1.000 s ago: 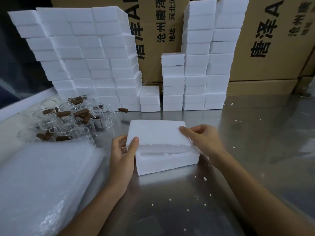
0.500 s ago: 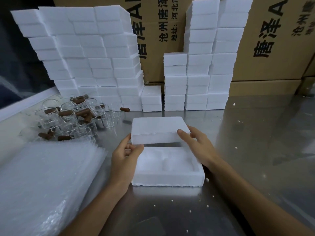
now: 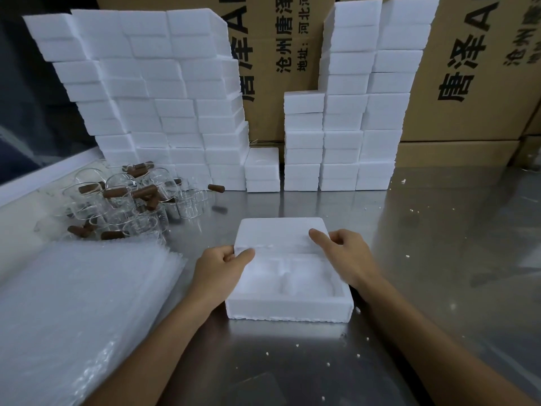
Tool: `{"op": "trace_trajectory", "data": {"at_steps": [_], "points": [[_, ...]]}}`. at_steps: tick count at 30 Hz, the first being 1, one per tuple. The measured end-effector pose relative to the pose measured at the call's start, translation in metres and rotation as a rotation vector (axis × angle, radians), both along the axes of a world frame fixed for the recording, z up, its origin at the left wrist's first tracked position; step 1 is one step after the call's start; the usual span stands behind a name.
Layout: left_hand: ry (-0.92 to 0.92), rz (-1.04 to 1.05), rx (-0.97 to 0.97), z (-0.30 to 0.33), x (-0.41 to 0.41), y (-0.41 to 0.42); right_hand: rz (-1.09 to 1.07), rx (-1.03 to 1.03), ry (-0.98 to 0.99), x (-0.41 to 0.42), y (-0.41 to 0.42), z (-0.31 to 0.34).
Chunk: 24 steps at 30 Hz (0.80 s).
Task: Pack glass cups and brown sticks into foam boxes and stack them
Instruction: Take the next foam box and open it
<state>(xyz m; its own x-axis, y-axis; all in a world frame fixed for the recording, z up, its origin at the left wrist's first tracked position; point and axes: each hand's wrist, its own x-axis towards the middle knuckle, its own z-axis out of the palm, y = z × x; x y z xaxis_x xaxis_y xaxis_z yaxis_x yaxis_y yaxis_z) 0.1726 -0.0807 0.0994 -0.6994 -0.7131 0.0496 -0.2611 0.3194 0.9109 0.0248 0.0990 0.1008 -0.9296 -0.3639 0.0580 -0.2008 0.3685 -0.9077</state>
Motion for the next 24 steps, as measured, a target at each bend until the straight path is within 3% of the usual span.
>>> {"op": "trace_trajectory", "data": {"at_steps": [7, 16, 24], "points": [[-0.019, 0.089, 0.013, 0.002, 0.003, -0.008, -0.046, -0.013, -0.025, 0.005, -0.008, -0.003], [-0.059, 0.236, -0.105, 0.007, 0.007, -0.022, 0.072, -0.087, -0.051, 0.016, -0.021, -0.006], [0.024, 0.155, -0.138, 0.003, 0.008, -0.025, 0.178, -0.037, 0.006, 0.016, -0.022, -0.002]]}}
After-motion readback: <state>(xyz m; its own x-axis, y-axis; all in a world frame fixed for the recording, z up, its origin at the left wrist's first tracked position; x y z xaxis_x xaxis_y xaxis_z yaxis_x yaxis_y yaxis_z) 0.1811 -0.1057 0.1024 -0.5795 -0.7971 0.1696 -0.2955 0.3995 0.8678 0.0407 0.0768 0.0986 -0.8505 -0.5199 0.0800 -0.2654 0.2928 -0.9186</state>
